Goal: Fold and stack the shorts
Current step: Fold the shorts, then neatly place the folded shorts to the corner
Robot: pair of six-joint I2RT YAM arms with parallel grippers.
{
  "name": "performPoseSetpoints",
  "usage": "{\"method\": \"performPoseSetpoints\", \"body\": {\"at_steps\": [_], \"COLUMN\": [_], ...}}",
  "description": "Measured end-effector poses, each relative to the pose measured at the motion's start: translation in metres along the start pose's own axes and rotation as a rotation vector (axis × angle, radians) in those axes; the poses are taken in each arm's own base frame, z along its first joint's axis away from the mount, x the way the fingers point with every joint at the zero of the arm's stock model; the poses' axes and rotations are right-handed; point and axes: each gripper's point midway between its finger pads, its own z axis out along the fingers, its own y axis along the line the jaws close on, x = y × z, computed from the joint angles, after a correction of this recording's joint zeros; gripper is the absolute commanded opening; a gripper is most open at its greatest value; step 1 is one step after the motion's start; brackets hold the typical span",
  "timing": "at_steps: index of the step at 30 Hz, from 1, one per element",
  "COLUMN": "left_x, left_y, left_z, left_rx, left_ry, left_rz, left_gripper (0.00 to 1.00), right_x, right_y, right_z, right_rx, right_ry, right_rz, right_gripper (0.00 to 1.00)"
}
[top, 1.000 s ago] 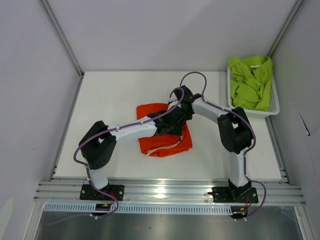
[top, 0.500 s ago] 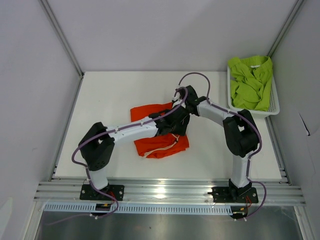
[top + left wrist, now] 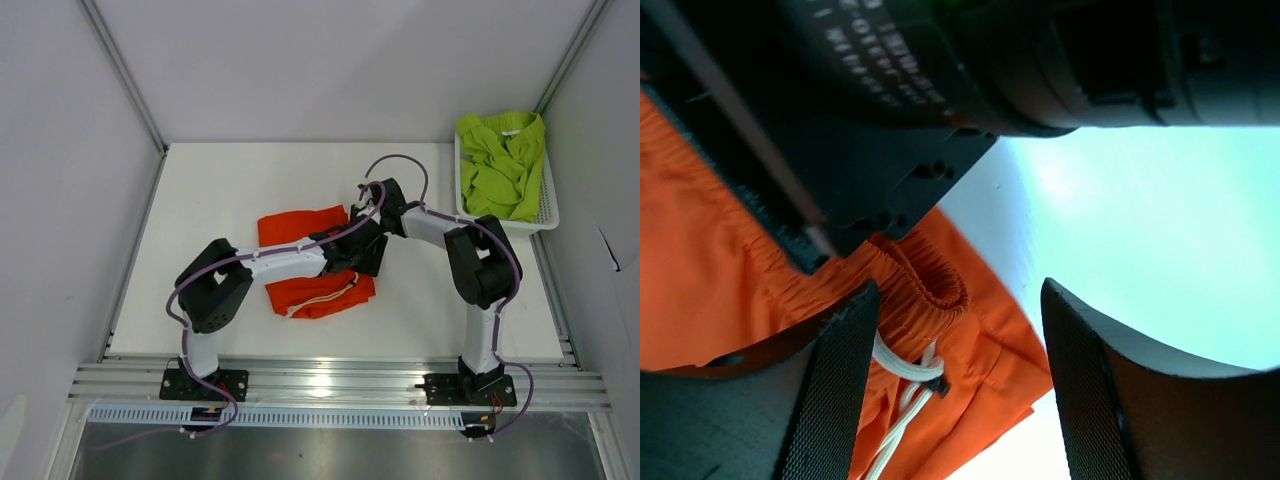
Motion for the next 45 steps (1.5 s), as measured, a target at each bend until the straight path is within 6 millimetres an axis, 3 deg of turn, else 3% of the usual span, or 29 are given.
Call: {"method": "performPoseSetpoints", "body": {"at_steps": [9,15,19,22,23,25,26,28,31,34,38,42,45], "left_x": [0.007,0.008,-0.008,-0.034,-0.042,-0.058,-0.065,-0.074,-0.076,-0.060,-0.032,-0.024,-0.029], "left_y": [-0.014,-0.016,-0.020,-0.035,-0.038,-0.042,-0.040,-0.030,0.002,0.057,0.106,0.126,0.139], "left_z": [0.018,0.012,-0.025,-0.074,-0.089,-0.124,-0.138,-0.158,-0.168,-0.165,-0.167,-0.188,-0.204], "left_rx": [0.085,0.113,0.139,0.209,0.225,0.259,0.266,0.263,0.219,0.110,-0.002,-0.035,-0.057], "left_ry": [-0.024,-0.035,-0.054,-0.130,-0.156,-0.214,-0.239,-0.267,-0.281,-0.247,-0.194,-0.223,-0.267], "left_rz": [-0.021,-0.018,-0.008,0.008,0.008,0.006,0.000,-0.018,-0.069,-0.148,-0.231,-0.282,-0.314], "left_gripper": [0.66,0.71,0.75,0.78,0.78,0.78,0.79,0.79,0.79,0.79,0.80,0.81,0.81], "right_x": [0.003,0.004,0.001,-0.005,-0.008,-0.013,-0.016,-0.019,-0.026,-0.035,-0.040,-0.018,0.023], "right_y": [-0.003,-0.001,0.002,0.004,0.004,0.003,0.002,0.000,0.001,0.004,0.024,0.063,0.080], "right_z": [0.004,0.002,0.001,0.000,0.000,-0.001,-0.001,-0.004,-0.016,-0.044,-0.091,-0.131,-0.132], "right_rx": [-0.055,-0.082,-0.091,-0.086,-0.080,-0.059,-0.050,-0.025,0.013,0.084,0.209,0.225,0.189], "right_ry": [0.010,0.021,0.020,0.009,0.004,-0.012,-0.020,-0.033,-0.065,-0.143,-0.292,-0.422,-0.402], "right_rz": [0.013,0.019,0.018,0.015,0.015,0.012,0.010,0.019,0.048,0.091,0.196,0.394,0.525], "right_gripper": [0.42,0.44,0.48,0.65,0.76,0.82,0.90,0.91,0.99,0.99,0.99,0.99,0.98]}}
